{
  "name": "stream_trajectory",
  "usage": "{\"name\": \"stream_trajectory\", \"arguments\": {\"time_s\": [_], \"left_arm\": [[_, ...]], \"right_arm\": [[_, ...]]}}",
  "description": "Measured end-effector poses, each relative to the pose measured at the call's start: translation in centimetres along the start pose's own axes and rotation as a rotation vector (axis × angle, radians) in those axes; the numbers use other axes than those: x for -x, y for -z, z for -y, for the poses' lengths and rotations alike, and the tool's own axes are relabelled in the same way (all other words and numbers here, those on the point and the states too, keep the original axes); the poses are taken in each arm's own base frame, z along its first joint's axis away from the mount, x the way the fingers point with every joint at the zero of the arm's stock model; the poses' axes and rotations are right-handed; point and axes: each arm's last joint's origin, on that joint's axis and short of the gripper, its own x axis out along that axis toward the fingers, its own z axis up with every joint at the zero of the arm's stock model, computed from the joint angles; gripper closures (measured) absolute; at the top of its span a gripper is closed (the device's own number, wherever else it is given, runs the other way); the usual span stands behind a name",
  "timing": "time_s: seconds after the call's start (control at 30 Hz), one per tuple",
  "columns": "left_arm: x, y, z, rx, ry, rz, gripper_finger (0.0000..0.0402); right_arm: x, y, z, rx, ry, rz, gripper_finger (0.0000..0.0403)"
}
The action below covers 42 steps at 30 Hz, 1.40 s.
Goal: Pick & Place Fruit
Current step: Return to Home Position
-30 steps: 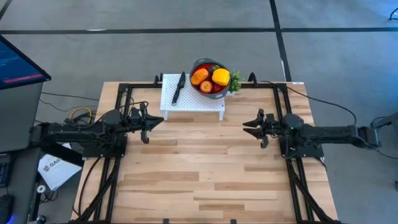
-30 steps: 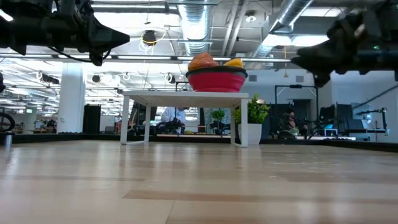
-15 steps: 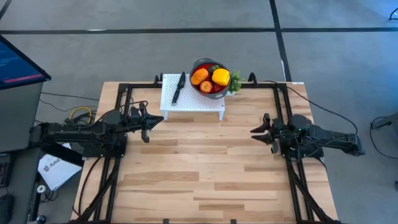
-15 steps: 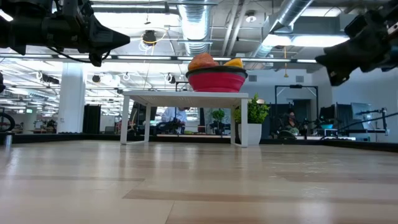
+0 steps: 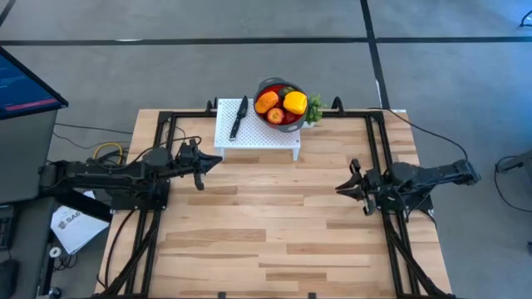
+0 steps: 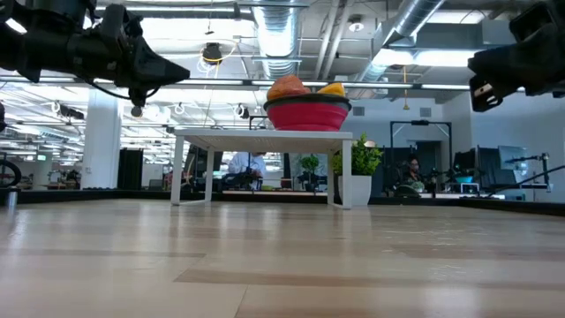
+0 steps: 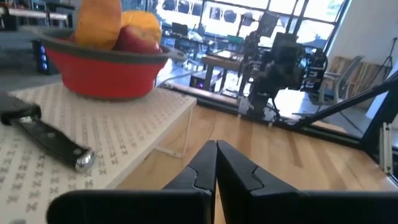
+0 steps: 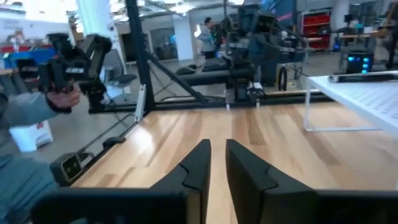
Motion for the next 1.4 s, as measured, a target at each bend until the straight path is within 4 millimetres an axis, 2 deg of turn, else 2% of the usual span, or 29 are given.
{"name": "stream_trajectory", "arguments": {"time_s": [0.33,0.5,0.63,0.8,0.97,1.13,1.4], "left_arm": [[-0.1,0.0,0.0,0.017,0.004,0.006,0.0398],[0.2,-0.3,0.4,0.012,0.114,0.011,0.0398],[1.1,-0.5,0.5,0.007,0.207,0.054,0.0398],[2.9,0.9,0.0,0.012,0.214,0.129,0.0399],[4.0,1.2,-0.3,0.001,0.215,0.185,0.0399],[4.4,1.6,-0.4,-0.012,0.196,0.149,0.0399],[4.6,3.5,-0.7,-0.088,0.170,-0.035,0.0399]], "right_arm": [[-0.1,0.2,-0.2,0.019,-0.005,-0.021,0.0388],[-0.1,0.2,-0.2,0.019,-0.005,-0.018,0.0389],[-0.1,0.2,-0.2,0.019,-0.005,-0.019,0.0385],[-0.1,0.2,-0.2,0.019,-0.005,-0.019,0.0381],[-0.1,0.2,-0.2,0.019,-0.005,-0.018,0.0381],[-0.1,0.2,-0.2,0.019,-0.005,-0.018,0.0383],[-0.1,0.2,-0.2,0.019,-0.005,-0.018,0.0378]]}}
